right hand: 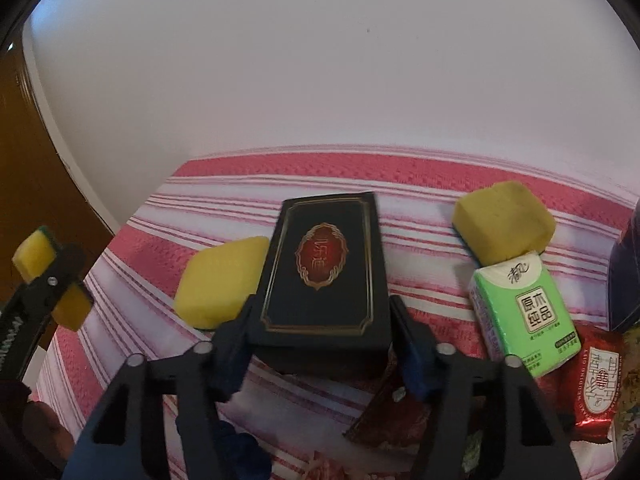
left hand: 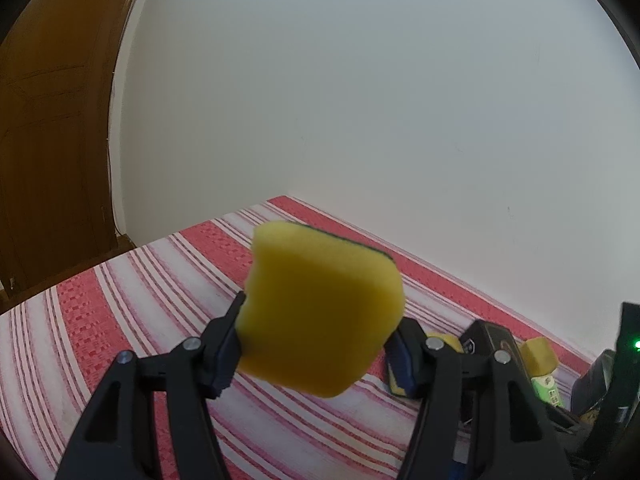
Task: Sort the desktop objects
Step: 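Grasp the black box with red emblem with the right gripper and lift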
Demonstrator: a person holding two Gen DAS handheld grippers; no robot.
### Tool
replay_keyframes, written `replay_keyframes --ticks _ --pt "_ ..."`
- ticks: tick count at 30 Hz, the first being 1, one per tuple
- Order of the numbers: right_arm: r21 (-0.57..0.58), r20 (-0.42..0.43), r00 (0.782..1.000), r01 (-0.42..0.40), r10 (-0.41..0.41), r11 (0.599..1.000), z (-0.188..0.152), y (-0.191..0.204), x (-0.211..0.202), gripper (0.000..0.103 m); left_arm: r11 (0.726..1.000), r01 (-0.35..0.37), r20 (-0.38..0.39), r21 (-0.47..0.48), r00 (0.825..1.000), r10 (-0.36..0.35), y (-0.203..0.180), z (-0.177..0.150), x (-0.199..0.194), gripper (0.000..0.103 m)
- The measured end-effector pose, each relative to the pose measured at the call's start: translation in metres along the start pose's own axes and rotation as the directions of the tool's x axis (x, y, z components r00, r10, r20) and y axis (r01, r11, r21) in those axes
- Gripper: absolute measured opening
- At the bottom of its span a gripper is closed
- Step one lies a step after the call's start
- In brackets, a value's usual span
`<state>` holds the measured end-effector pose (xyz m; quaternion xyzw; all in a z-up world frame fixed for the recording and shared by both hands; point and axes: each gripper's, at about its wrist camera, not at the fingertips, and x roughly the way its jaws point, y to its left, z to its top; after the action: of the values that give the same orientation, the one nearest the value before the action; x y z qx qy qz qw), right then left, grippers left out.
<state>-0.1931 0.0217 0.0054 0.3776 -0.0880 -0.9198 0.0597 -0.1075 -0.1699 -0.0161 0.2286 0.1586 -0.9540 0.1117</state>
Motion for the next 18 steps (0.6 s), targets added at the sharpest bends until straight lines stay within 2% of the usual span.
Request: replay_keyframes --ticks 3,6,9,12,18 --pt "0.000 0.068 0.997 -0.048 0.048 0.999 -0.004 0.000 -0.016 0.060 1.000 0.017 -0.002 0.002 1.000 -0.017 -0.001 -0.001 -0.001 0.062" --pt "-0.014 0.181 0.978 -0.102 0.103 0.995 -0.009 -0.004 -0.041 0.060 0.999 0.037 -0.003 -0.004 0.999 -0.037 -0.004 -0.001 -0.003 0.062" --pt "-0.019 0.244 0.959 -0.142 0.142 0.990 -0.013 -0.012 -0.060 0.060 0.998 0.063 -0.010 -0.011 0.998 -0.063 -0.004 -0.001 -0.002 0.062" --pt "-0.012 0.289 0.949 -0.130 0.128 0.991 -0.018 -0.021 -0.077 0.060 0.996 0.089 -0.008 -0.009 0.996 -0.089 -0.005 -0.001 -0.004 0.062" --pt "-0.033 0.342 0.938 -0.037 0.046 0.999 -0.035 -0.033 -0.106 0.060 0.990 0.136 0.000 0.023 0.991 -0.136 -0.008 -0.003 -0.008 0.062"
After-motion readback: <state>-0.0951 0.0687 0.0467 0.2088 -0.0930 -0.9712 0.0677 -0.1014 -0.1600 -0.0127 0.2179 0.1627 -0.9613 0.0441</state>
